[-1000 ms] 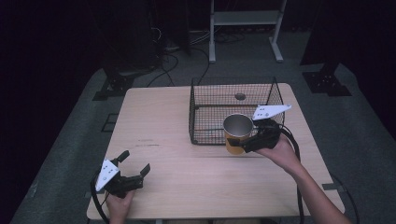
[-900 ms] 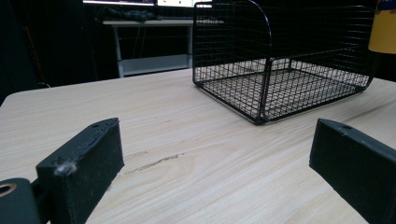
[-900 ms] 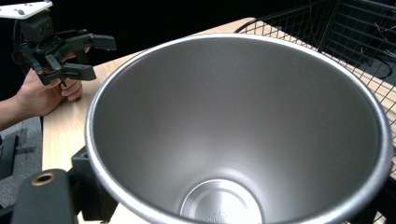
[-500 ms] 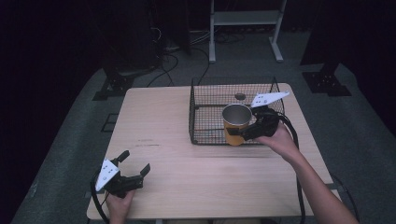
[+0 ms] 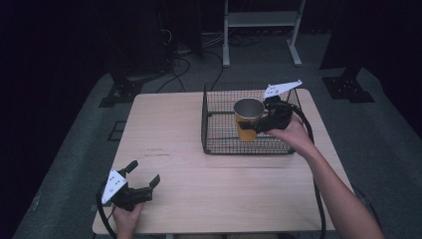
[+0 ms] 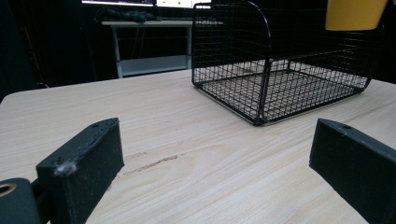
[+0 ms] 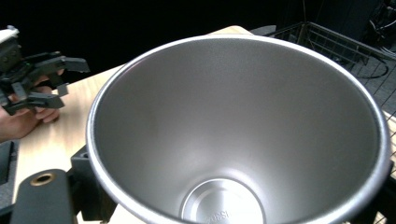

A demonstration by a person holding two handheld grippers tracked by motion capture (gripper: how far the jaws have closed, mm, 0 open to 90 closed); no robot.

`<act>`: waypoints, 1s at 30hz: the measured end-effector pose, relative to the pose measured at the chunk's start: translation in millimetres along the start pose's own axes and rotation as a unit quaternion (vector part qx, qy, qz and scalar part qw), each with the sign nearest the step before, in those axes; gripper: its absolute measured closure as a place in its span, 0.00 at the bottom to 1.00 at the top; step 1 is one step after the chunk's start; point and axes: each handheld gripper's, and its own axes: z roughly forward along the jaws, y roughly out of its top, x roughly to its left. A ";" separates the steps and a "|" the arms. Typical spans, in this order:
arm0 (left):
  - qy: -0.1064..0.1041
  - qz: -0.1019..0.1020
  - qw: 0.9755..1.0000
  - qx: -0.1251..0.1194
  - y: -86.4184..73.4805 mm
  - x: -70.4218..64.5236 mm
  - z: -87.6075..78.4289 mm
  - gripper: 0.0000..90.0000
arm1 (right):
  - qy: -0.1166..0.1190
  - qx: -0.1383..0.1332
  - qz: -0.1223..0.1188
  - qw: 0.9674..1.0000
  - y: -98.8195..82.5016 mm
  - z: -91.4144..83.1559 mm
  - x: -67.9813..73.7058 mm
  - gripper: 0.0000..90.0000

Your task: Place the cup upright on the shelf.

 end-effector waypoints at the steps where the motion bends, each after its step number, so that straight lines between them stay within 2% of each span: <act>1: 0.000 0.000 1.000 0.000 0.0 0.2 -0.1 0.02 | 0.000 0.001 0.000 1.000 1.3 1.1 -1.3 0.15; 17: -0.001 -0.001 1.000 0.000 0.0 0.1 -0.1 0.02 | -0.009 0.006 0.008 1.000 13.7 16.6 -19.2 0.15; 19: -0.001 -0.001 1.000 0.000 0.0 0.1 -0.1 0.02 | -0.012 0.015 0.009 1.000 13.7 22.8 -22.9 0.15; 26: -0.001 -0.002 1.000 -0.001 0.0 0.5 -0.3 0.02 | -0.013 0.021 0.014 1.000 16.6 32.5 -29.7 0.15; 28: -0.001 -0.002 1.000 -0.001 0.0 0.5 -0.4 0.02 | -0.025 0.022 0.014 0.999 19.0 36.7 -33.3 0.15; 30: -0.001 -0.002 1.000 -0.001 0.0 0.5 -0.4 0.02 | -0.025 0.020 0.021 0.999 18.9 38.9 -36.5 0.15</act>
